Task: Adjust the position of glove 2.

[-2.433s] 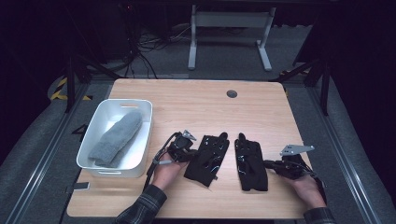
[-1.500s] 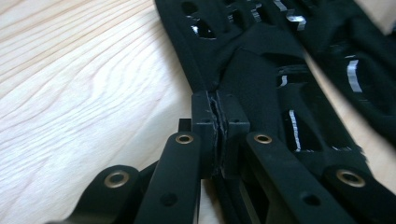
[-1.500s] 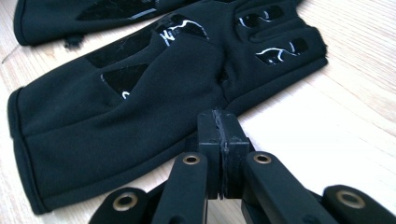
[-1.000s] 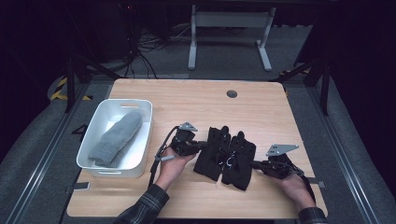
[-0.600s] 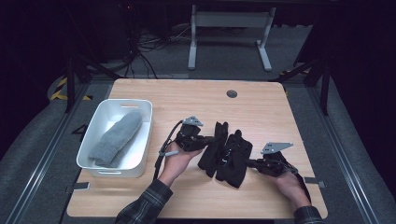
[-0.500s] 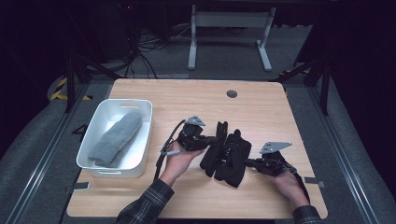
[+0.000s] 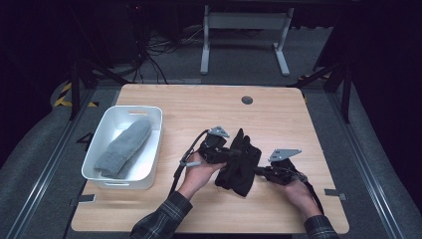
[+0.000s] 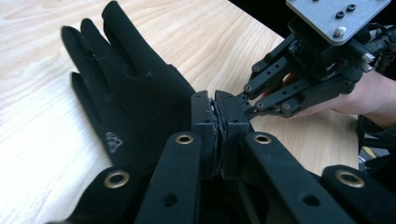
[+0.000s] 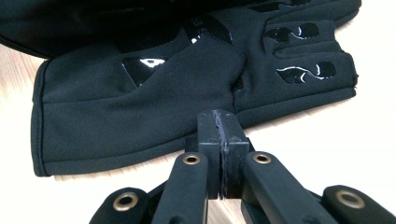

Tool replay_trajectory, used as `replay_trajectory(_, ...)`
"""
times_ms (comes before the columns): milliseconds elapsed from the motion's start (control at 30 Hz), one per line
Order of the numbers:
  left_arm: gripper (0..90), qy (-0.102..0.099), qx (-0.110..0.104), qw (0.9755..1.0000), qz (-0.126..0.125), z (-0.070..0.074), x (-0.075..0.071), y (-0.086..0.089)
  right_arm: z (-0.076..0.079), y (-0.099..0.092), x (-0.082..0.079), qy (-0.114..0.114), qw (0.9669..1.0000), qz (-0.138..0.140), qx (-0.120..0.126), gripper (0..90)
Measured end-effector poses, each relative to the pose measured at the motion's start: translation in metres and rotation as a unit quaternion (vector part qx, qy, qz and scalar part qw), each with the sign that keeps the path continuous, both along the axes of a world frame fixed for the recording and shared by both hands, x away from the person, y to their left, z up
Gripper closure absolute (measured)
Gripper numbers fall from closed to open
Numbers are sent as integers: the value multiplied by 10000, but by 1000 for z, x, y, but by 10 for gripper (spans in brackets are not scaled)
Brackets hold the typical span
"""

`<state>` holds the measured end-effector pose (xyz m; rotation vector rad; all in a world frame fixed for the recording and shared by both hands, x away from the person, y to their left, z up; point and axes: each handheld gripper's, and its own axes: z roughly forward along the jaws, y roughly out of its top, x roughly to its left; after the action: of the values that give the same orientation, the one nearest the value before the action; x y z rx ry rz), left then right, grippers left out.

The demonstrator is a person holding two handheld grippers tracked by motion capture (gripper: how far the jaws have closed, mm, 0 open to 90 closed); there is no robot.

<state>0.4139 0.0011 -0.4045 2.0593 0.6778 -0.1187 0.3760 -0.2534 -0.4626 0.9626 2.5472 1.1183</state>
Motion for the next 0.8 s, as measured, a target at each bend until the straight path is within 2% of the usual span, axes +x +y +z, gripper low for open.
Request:
replay_trajectory(433, 879, 172, 128, 9997, -127, -17, -1, -22, 0, 13, 6, -36, 10000, 63, 44, 900)
replay_trajectory(667, 878, 262, 276, 9991, -198, -30, -2, -33, -1, 16, 8, -38, 9999, 79, 87, 900)
replay_trajectory(700, 878, 312, 358, 9987, -198, -35, -1, -35, -1, 17, 8, -49, 9999, 86, 66, 900)
replay_trajectory(800, 873, 363, 400, 9983, -211, -41, -1, -37, 0, 15, 7, -82, 9999, 62, 4, 900)
